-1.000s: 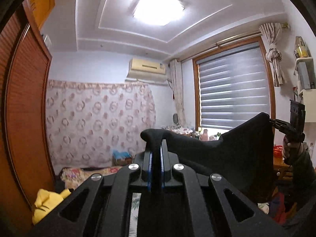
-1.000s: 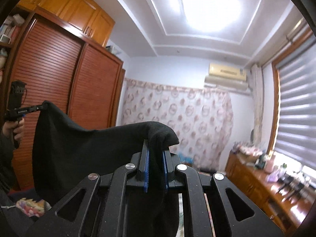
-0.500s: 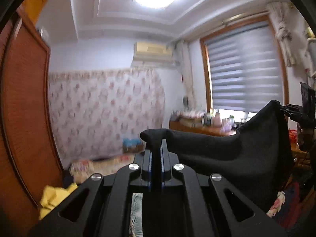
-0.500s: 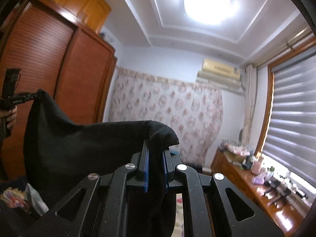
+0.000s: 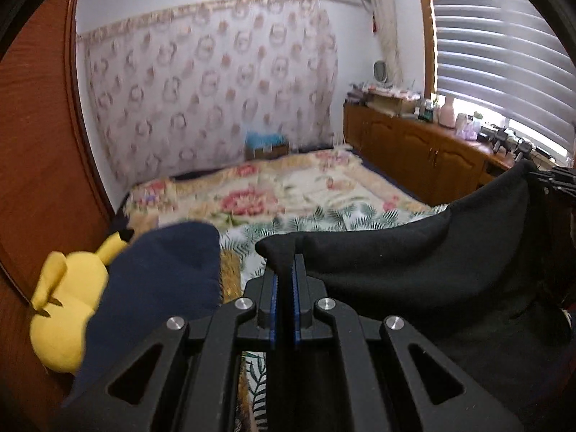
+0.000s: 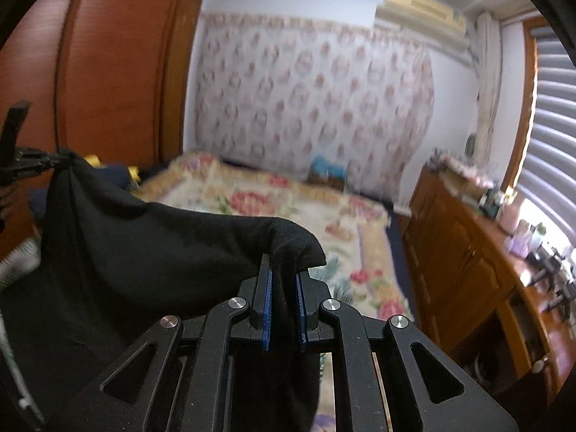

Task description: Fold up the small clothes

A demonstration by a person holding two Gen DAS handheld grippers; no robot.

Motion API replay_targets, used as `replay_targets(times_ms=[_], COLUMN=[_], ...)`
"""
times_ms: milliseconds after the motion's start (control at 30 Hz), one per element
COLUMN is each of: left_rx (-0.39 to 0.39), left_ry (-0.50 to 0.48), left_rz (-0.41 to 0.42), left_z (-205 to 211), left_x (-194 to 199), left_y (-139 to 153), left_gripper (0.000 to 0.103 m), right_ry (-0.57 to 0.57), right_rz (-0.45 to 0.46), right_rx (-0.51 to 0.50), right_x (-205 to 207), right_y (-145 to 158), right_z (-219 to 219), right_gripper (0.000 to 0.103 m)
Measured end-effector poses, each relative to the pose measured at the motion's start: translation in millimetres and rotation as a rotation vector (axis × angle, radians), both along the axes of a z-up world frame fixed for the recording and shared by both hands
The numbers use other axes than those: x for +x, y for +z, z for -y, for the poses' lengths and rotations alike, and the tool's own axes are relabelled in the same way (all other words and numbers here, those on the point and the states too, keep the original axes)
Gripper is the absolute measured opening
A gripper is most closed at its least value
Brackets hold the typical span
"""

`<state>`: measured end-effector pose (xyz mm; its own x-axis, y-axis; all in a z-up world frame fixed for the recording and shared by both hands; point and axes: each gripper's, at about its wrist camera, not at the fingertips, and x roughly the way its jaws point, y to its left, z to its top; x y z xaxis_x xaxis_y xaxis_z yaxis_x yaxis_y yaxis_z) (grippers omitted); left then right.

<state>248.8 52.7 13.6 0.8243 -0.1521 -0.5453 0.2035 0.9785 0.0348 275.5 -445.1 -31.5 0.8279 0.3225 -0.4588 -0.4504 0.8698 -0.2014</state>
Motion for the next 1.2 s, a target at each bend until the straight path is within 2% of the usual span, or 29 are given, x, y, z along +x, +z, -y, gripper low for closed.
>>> replay_targets(times_ms=[133,400,467,533,567,633,700,733,800,900,1000,1200], left_rx=[0.000,0.017,0.013,0.027,0.024,0.004,-0.007,-0.012,-0.036,-0.062,-0.044,-0.058], left_ry=[0.009,0.002,-0.023,-0.018,-0.020,-0.035,-0.037,-0.036,-0.046,-0.060,-0.052,-0.044], left_rz=[-0.046,-0.085,-0.099,-0.088,-0.084,-0.084,-0.090,-0.091,-0.108,-0.149,-0.182,-0.274], left_z=[9,12,14,17,16,15,13,12,10,8,10,12], left_x=[17,40,40,31,26,13,2,-4,-20,-43,-61,-83], left_y=[-17,-27,-30,-30,-29,-28,-29,-29,-35,-49,-66,-103], left_gripper=[0.003,0.008,0.011,0.018,0.024,0.028,0.041,0.043,0.057,0.060,0.060,0.060], right_ry=[-0.036,-0.095,-0.118,-0.141,-0.140,-0.134,-0.126,-0.119,-0.102,-0.099,-0.101,-0.136], right_rz=[-0.076,-0.143,-0.168,-0.182,-0.187,-0.184,-0.187,-0.192,-0.203,-0.222,-0.255,-0.311], right_rx=[-0.010,-0.024,-0.037,-0.036,-0.028,-0.019,-0.008,0.000,0.016,0.021,0.024,0.043], right_x=[42,75,79,79,76,67,53,47,31,6,-16,-52], right_y=[-37,-60,-63,-64,-63,-60,-57,-57,-59,-69,-83,-112], right_z=[0,8,8,10,11,14,17,19,20,25,28,41], right_gripper=[0.008,0.012,0.024,0.028,0.029,0.033,0.042,0.048,0.050,0.051,0.051,0.051])
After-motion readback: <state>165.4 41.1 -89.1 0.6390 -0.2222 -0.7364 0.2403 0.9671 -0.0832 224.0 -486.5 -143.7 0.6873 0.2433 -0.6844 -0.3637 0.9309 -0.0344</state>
